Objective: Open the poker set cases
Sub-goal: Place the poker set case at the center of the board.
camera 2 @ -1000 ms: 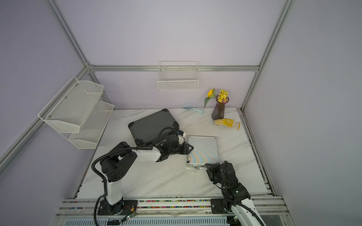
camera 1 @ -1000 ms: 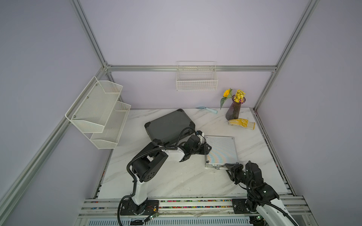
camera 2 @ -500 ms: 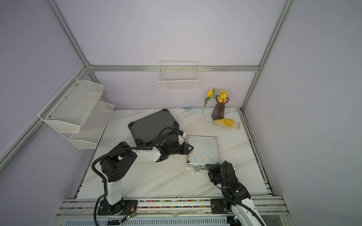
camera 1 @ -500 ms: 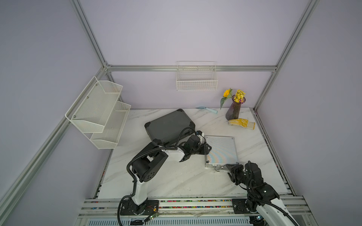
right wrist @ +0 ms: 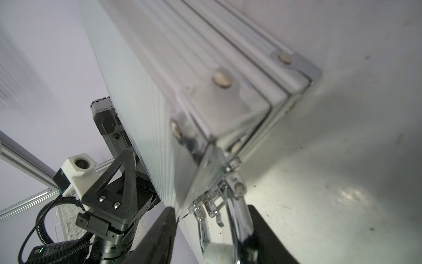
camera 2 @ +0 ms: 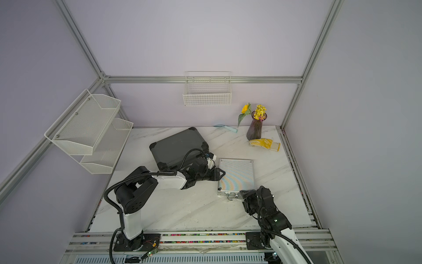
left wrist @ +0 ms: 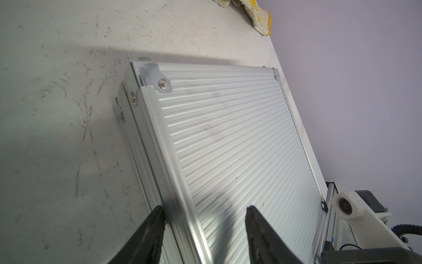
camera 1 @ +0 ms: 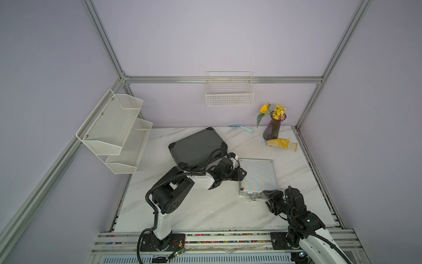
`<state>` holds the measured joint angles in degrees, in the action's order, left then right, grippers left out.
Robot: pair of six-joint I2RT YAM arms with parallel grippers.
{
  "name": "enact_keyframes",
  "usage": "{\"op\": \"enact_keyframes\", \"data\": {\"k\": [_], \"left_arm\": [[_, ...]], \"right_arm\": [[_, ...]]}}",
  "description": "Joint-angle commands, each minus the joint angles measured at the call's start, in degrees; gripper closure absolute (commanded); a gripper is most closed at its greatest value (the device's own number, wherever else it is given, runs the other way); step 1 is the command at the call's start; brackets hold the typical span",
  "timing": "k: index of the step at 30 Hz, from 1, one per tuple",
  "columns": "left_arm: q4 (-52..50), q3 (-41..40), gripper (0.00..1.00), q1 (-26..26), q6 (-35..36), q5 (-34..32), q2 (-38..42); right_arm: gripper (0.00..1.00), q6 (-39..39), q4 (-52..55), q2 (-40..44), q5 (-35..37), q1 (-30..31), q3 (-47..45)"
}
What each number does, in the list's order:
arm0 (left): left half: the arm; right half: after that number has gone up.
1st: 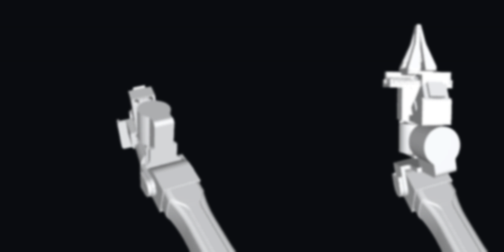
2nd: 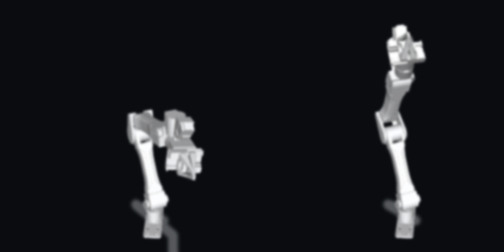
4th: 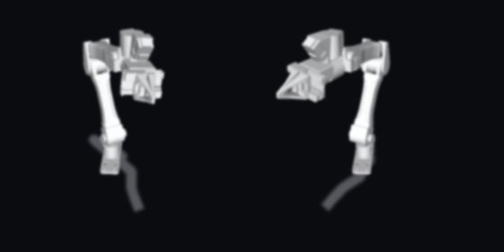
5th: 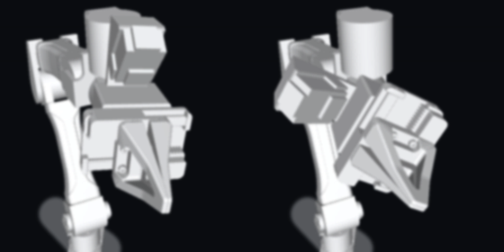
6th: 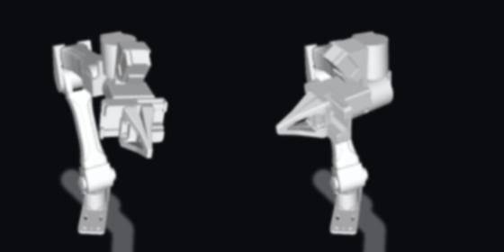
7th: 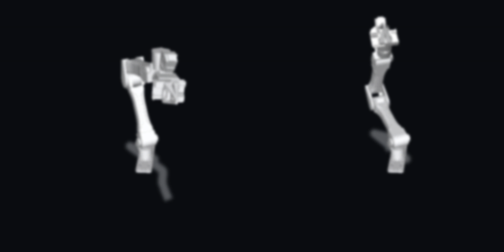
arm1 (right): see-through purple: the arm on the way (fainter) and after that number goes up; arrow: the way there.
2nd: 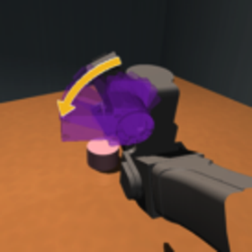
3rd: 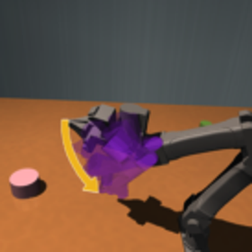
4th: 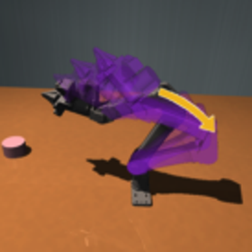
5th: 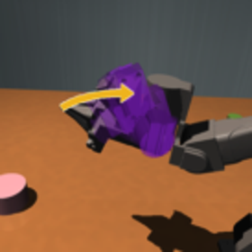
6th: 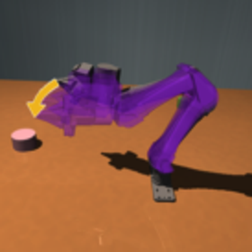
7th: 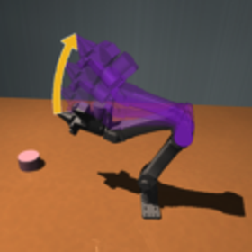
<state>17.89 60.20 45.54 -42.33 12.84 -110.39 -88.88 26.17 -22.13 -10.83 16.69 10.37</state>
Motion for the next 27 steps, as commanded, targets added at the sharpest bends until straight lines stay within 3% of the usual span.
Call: {"op": "enact_keyframes", "data": {"k": [1,27], "left_arm": [[1.9,-1.0,0.44,0.2,0.6,1.6,3.8],[1.8,-2.0,0.41,-0.6,0.4,1.9,6.5]], "right_arm": [[0.48,-4.6,-2.0,0.2,1.2,0.1,2.1],[0.45,-4.3,-3.6,-2.0,3.5,0.1,4.7]]}}
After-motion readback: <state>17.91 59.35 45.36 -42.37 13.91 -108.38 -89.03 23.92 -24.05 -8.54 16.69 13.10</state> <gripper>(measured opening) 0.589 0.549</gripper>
